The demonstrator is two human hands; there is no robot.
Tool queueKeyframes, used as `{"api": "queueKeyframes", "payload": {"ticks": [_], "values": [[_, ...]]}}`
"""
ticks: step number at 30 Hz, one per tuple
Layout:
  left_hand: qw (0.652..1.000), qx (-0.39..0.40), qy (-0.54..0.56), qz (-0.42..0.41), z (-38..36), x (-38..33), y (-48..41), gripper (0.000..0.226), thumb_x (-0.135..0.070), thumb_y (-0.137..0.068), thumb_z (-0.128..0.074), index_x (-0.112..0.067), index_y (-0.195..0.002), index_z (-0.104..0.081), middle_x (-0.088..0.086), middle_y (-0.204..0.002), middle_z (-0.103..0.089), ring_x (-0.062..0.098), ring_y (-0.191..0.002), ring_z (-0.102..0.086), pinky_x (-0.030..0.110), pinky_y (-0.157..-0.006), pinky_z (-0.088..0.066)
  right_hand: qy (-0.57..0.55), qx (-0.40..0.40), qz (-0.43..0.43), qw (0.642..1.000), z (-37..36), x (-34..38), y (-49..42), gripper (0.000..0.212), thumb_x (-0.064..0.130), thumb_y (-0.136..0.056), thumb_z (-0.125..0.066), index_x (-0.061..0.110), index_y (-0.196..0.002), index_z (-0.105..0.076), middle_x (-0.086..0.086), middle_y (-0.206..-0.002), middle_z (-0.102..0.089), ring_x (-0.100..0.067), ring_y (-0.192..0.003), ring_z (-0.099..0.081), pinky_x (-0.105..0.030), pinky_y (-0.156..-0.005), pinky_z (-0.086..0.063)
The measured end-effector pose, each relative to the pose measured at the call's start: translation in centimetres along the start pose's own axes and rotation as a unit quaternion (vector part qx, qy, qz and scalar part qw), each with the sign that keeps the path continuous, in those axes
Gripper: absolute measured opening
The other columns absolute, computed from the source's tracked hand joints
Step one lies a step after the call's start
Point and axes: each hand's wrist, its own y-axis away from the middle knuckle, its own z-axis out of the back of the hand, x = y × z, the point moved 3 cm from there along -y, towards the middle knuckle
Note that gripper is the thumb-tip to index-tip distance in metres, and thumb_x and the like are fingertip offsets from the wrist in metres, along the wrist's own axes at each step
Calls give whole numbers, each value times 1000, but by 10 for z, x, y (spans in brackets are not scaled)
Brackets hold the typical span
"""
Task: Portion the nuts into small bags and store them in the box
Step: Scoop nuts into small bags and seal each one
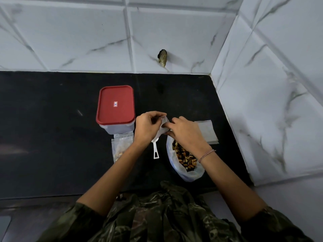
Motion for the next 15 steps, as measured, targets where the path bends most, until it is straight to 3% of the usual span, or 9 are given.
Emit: {"api": "queueKeyframes", "payload": {"ticks": [6, 10, 15], "values": [[997, 14, -68, 19, -1, 7, 1, 26, -19, -82, -73, -15, -108, -69, -3, -95, -68, 6, -80, -64, 24, -76, -56, -4, 24, 0, 1000, -5, 7, -2, 24, 26, -98, -47, 16, -118, -54, -3, -106, -55, -11, -90, -48, -20, -68, -35], [992, 33, -124, -16, 0, 4, 0, 16, -10, -85, -68, -13, -101, -70, 0, -96, -69, 8, -85, -63, 24, -79, -54, 22, 28, -13, 999, -9, 10, 2, 35, 41, -98, -39, 19, -121, -53, -4, -101, -58, -15, -90, -51, -25, -67, -41], [980, 36, -189, -45, 1, 4, -2, 22, -2, -84, -62, -11, -104, -69, 5, -101, -66, 15, -90, -61, 28, -80, -53, 45, 11, -38, 998, -11, 9, 5, 55, 65, -90, -31, 21, -105, -62, 0, -89, -60, -12, -80, -54, -24, -59, -39]]}}
